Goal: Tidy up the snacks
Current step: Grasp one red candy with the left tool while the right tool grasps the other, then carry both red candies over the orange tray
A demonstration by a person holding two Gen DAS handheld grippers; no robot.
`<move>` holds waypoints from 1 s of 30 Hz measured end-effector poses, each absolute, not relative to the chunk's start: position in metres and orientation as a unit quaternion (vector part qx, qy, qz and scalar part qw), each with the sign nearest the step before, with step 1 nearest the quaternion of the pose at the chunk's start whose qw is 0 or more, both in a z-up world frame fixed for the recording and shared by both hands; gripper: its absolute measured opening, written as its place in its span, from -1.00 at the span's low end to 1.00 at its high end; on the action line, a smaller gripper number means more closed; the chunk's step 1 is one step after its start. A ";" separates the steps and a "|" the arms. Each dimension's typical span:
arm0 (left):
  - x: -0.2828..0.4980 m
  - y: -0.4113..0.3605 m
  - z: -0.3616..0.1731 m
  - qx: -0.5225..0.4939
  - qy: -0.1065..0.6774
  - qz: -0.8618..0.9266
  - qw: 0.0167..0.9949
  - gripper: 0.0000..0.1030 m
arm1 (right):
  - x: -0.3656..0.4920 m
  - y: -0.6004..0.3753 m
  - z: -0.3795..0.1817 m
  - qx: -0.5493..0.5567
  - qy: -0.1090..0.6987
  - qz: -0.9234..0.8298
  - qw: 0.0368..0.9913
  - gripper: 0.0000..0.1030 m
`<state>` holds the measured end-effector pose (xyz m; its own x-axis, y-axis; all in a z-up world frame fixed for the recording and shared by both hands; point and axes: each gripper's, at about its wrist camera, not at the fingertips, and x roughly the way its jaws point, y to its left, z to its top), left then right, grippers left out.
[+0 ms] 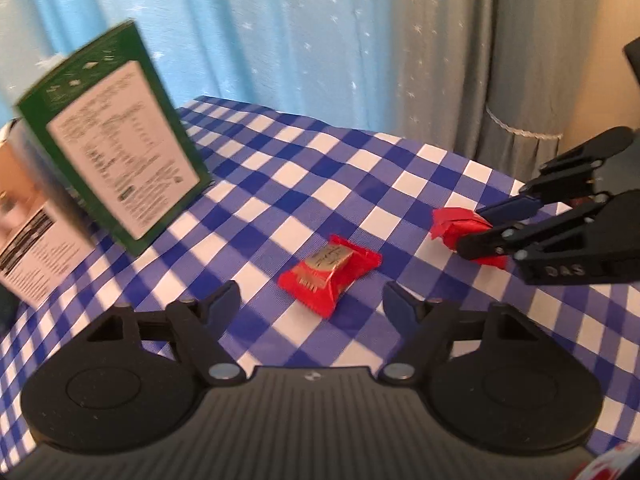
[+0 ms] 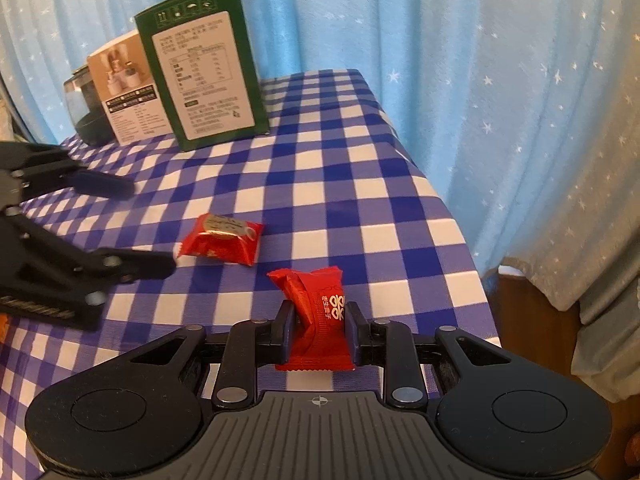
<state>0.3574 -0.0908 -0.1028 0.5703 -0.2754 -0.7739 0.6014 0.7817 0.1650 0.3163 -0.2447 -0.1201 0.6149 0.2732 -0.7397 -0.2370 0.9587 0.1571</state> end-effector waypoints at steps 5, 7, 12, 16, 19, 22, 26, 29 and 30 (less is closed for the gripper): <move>0.374 -0.107 -0.120 0.229 0.391 -0.271 0.849 0.25 | 0.316 -0.251 -0.121 0.027 0.410 0.138 0.901 -0.48; 0.380 -0.112 -0.124 0.236 0.389 -0.271 0.848 0.13 | 0.315 -0.254 -0.122 0.031 0.408 0.138 0.902 -0.48; 0.392 -0.120 -0.132 0.249 0.394 -0.284 0.838 -0.03 | 0.314 -0.256 -0.128 0.037 0.412 0.135 0.900 -0.48; 0.397 -0.123 -0.140 0.251 0.419 -0.292 0.822 -0.36 | 0.313 -0.258 -0.131 0.041 0.414 0.134 0.899 -0.49; 0.394 -0.118 -0.138 0.231 0.429 -0.292 0.823 -0.49 | 0.313 -0.258 -0.131 0.043 0.413 0.133 0.900 -0.49; 0.390 -0.109 -0.133 0.188 0.445 -0.275 0.831 -0.54 | 0.313 -0.257 -0.130 0.046 0.411 0.132 0.901 -0.49; 0.380 -0.098 -0.130 0.145 0.465 -0.251 0.836 -0.56 | 0.310 -0.253 -0.126 0.050 0.409 0.137 0.901 -0.49; 0.364 -0.097 -0.132 0.154 0.473 -0.241 0.834 -0.56 | 0.306 -0.248 -0.122 0.051 0.409 0.142 0.900 -0.49; 0.359 -0.096 -0.132 0.157 0.474 -0.239 0.833 -0.56 | 0.305 -0.246 -0.121 0.051 0.409 0.143 0.900 -0.49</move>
